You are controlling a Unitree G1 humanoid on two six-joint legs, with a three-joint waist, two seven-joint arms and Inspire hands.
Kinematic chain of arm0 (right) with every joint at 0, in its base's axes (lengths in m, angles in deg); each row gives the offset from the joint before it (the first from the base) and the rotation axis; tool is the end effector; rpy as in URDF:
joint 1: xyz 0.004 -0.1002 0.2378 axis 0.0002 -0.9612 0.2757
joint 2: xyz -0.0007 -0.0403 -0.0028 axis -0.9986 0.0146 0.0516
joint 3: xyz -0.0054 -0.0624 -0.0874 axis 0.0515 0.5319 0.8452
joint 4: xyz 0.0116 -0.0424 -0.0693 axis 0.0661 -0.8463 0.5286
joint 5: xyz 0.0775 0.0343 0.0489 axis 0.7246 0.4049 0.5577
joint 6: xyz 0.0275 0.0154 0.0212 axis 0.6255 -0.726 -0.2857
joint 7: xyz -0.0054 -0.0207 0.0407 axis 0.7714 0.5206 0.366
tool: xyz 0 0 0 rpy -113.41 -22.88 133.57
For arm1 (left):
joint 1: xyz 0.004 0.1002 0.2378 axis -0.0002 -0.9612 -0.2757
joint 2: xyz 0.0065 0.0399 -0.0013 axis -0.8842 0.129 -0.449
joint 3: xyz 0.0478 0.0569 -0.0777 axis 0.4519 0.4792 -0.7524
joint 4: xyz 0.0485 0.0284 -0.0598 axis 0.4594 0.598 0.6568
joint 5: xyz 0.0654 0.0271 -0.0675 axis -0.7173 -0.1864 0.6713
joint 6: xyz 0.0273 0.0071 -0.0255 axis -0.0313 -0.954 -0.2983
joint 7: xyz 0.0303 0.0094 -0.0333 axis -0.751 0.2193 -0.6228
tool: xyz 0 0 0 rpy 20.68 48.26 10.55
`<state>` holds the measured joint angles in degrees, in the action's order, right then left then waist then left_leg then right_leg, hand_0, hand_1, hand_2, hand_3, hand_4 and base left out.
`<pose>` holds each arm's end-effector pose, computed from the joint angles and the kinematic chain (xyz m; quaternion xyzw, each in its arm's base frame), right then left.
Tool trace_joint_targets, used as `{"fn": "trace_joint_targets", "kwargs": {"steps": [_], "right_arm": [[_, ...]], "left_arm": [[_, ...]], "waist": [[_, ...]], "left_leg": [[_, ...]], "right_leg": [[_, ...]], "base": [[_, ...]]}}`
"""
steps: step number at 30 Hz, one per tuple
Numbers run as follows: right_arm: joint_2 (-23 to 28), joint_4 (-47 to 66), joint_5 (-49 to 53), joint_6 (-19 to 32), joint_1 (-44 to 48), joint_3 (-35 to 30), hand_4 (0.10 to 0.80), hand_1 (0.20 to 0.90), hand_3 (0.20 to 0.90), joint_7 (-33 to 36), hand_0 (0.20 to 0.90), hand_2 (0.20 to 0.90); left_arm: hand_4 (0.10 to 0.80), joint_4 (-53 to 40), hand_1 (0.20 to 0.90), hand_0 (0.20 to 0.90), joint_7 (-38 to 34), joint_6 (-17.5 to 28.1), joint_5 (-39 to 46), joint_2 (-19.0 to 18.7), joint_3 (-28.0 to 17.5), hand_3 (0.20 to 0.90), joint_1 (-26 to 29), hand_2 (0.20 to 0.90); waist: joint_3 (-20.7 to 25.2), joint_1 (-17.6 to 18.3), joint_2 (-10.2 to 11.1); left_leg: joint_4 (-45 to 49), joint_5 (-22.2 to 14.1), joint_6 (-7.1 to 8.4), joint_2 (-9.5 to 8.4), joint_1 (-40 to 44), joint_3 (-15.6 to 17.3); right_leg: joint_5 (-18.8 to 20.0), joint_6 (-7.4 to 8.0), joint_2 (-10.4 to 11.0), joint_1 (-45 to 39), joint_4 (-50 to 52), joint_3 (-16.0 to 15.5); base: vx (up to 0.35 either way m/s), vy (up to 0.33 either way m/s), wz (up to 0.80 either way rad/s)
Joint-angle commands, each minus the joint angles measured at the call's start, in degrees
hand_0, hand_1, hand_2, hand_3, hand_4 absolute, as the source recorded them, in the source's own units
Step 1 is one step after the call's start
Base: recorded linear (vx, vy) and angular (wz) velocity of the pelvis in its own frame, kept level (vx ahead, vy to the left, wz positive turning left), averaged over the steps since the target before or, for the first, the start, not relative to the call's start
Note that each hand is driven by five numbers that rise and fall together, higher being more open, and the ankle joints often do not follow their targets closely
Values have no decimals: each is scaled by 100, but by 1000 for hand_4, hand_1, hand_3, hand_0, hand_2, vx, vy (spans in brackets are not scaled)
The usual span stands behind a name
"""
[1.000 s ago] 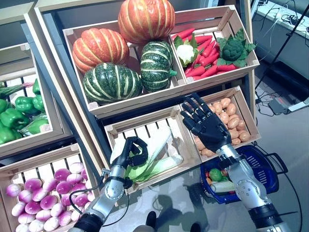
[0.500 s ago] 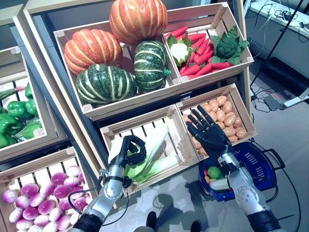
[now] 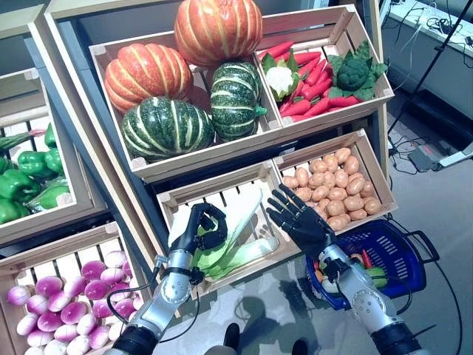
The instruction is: Put vegetables into the basket
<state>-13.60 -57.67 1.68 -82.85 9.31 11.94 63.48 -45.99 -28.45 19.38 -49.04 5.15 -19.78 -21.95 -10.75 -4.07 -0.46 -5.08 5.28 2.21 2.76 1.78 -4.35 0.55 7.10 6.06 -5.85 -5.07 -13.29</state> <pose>0.2142 -0.1669 0.0183 0.3622 0.1021 0.2425 0.8942 0.2054 0.1947 0.0048 0.3151 -0.0378 0.0187 0.9481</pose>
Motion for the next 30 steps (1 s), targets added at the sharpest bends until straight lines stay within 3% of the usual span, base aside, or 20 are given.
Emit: {"fn": "trace_joint_targets", "kwargs": {"steps": [1, 12, 26, 30], "right_arm": [[-257, 204, 446, 44, 503, 131, 800, 900, 900, -757, 900, 900], [-394, 76, 525, -206, 740, 552, 800, 900, 900, -959, 900, 900], [-507, 124, 663, -169, 935, 650, 800, 900, 900, -895, 900, 900], [-433, 201, 397, 68, 901, 618, 800, 900, 900, -1031, 900, 900]], "left_arm": [[400, -516, 300, 300, -127, 682, 189, -112, -53, 300, 749, 300], [400, -648, 300, 300, 27, 710, 233, -108, 303, 300, 794, 300], [400, -582, 300, 300, 137, 638, 338, -59, 586, 300, 790, 300], [400, -565, 300, 300, 20, 561, 369, -67, 547, 300, 723, 300]], "waist": [[336, -104, 167], [364, -157, 162], [451, -145, 138], [451, -130, 129]], "left_leg": [[75, -592, 29, -165, 126, 31], [52, -593, 16, -200, 172, -22], [28, -595, -12, -226, 214, -11], [33, -597, -9, -222, 217, 11]], "right_leg": [[-203, -143, 271, 77, 411, 33], [-181, -123, 287, 23, 372, 34], [-163, -108, 295, -7, 341, 89], [-169, -102, 294, 4, 358, 100]], "base": [[0, 0, 0], [3, 1, 1], [0, 0, 0], [0, 0, 0]]}}
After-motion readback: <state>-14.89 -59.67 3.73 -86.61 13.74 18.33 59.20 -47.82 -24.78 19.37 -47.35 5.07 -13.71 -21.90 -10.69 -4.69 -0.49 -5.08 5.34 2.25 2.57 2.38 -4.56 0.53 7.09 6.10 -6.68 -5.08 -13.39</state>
